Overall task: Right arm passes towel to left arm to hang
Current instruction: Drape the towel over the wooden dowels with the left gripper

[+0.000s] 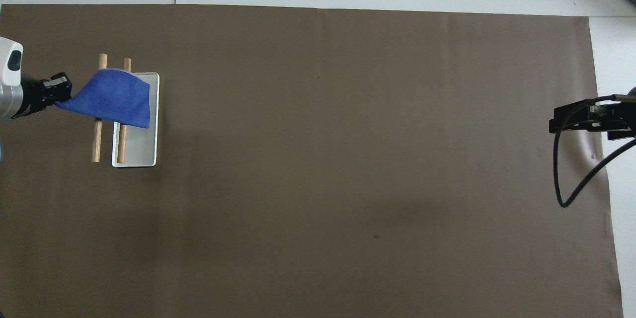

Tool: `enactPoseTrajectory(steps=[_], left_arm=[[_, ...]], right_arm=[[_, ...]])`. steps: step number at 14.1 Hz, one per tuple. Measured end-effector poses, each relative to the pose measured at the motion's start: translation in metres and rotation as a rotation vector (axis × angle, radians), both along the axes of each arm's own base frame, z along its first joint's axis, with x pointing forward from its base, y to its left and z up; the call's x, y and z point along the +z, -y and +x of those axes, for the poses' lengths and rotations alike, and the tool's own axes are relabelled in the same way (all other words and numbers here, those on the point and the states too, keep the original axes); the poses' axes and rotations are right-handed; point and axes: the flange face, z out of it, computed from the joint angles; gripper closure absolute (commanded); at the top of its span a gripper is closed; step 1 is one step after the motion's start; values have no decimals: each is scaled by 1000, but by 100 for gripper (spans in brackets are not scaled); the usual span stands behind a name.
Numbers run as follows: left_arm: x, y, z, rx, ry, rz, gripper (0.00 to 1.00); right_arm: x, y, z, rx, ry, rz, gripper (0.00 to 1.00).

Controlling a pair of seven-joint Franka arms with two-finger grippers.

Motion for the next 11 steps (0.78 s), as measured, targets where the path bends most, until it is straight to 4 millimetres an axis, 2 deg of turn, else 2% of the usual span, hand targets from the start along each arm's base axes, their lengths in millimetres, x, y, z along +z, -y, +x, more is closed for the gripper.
enactPoseTrajectory(steps=[5,11], left_arm=[[-28,-8,-8,-12,29,9,100],[-39,-10,-13,-23,40,13,100]], right_arm=[[0,0,0,0,0,0,0],[0,0,0,0,0,0,0]])
